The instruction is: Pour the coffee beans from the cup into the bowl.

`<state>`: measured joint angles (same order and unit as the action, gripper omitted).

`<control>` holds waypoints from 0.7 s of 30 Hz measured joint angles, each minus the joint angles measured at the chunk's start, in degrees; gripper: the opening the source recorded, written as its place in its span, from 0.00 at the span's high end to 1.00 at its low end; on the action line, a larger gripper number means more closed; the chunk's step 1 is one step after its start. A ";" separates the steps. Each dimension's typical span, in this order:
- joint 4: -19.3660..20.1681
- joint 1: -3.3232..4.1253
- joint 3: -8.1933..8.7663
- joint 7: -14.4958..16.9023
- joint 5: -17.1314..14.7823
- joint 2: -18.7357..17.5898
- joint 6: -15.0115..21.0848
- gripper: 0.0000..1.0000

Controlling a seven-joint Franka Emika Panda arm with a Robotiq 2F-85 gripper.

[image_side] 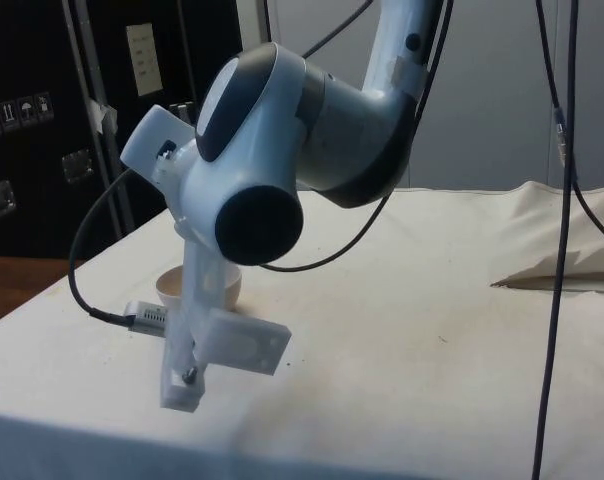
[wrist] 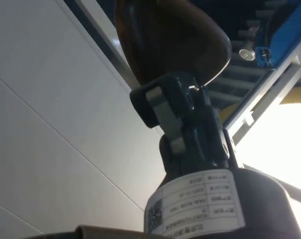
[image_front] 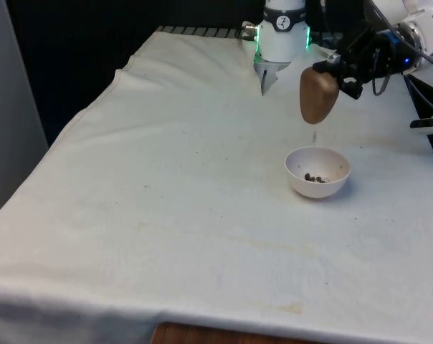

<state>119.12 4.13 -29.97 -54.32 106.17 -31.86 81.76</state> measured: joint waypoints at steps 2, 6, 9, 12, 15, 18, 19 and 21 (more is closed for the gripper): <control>0.00 0.00 -0.17 -0.11 0.23 -0.11 -0.63 1.00; 0.00 0.00 -0.34 -0.23 0.92 -0.34 -1.60 1.00; 0.00 0.00 -0.46 -0.29 1.26 -0.52 -2.12 1.00; 0.00 0.00 -0.80 -0.34 1.72 -0.69 -3.04 1.00; 0.00 0.00 -0.97 -0.34 2.06 -0.80 -3.55 1.00; 0.00 0.06 -1.20 -0.29 2.41 -1.03 -4.35 1.00; 0.00 0.06 -1.20 -0.29 2.41 -1.03 -4.35 1.00; 0.00 0.17 -1.83 0.17 2.86 -1.26 -5.39 1.00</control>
<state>119.12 4.30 -31.80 -54.14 109.03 -33.12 76.38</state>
